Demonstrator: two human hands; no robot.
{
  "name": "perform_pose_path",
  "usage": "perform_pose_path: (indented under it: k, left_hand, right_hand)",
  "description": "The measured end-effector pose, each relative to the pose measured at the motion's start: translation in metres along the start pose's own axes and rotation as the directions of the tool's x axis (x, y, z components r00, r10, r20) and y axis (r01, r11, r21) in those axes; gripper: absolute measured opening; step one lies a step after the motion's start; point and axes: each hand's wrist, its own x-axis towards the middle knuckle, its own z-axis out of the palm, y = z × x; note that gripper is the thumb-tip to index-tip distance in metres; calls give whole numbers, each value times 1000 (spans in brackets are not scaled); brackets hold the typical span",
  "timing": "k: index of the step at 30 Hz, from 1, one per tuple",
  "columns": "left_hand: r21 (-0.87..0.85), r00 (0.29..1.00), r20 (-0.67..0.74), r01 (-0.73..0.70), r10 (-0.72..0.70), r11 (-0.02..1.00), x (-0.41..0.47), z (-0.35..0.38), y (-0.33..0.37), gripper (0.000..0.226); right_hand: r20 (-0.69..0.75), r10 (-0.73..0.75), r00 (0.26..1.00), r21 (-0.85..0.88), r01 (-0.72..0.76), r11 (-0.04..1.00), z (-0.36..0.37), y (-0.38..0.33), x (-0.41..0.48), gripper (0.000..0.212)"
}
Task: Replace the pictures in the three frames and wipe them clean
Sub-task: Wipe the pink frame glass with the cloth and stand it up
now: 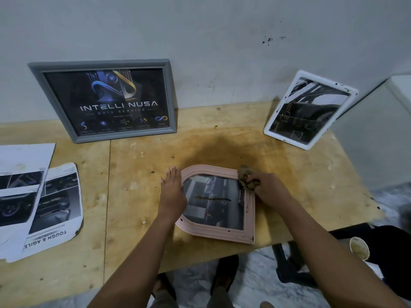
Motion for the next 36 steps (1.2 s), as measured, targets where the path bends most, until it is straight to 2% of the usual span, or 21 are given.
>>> perform_pose_path:
  k: [2,4,6,9,11,14,16,17,19,21,22,23,25,29,33,36]
  left_hand:
    - [-21,1000,-2,17,-17,1000,-1,0,1,57]
    - [-73,998,-19,53,-55,996,-4,0,2,53]
    - [-121,994,-42,94,-100,988,-9,2,1,50]
    - [-147,985,-81,137,-150,980,-15,2,4,50]
    - [-150,985,-90,130,-145,980,-15,-1,6,50]
    - [-116,996,-64,52,-60,992,-9,-11,4,49]
    - [-71,1000,-27,-1,-1,997,-4,-15,1,49]
    - [-43,1000,-7,-23,23,999,-1,-15,0,50]
    - [-9,998,31,-49,49,999,0,-13,-1,50]
    - [-22,999,34,-36,37,999,-1,-10,-2,49]
    - [-34,999,24,-23,24,999,-1,-8,-1,49]
    - [-40,1000,10,-11,11,999,-1,-6,-1,48]
    - [-42,1000,-13,11,-12,999,-2,-3,0,48]
    - [-43,999,-35,33,-34,999,-3,0,2,47]
    - [-52,998,-45,29,-31,998,-2,1,2,47]
    - [-65,998,-52,27,-30,998,-2,2,2,46]
  right_hand:
    - [-34,44,998,251,-34,967,-10,6,4,40]
    - [-178,104,979,456,-12,890,-17,12,5,38]
    - [-316,248,916,635,10,773,-20,16,8,32]
    - [-303,460,835,824,-14,567,-23,11,15,29]
    - [-267,497,826,861,-27,509,-25,5,21,26]
    - [-361,467,807,829,49,557,-25,-5,25,28]
    - [-460,368,808,758,143,636,-22,-13,26,23]
    - [-473,281,835,707,169,687,-19,-18,25,19]
    - [-402,31,915,513,197,836,-11,-22,26,12]
    - [-219,-181,959,285,240,928,6,-17,29,32]
    - [-121,-219,968,206,240,949,15,-13,29,45]
    - [-53,-235,971,155,240,958,23,-8,29,54]
    - [-15,-271,962,116,271,956,33,-1,26,58]
    - [-95,-299,950,157,311,937,39,12,12,46]
    - [-142,-261,955,197,286,938,49,28,-6,47]
    - [-122,-215,969,236,239,942,48,36,-19,51]
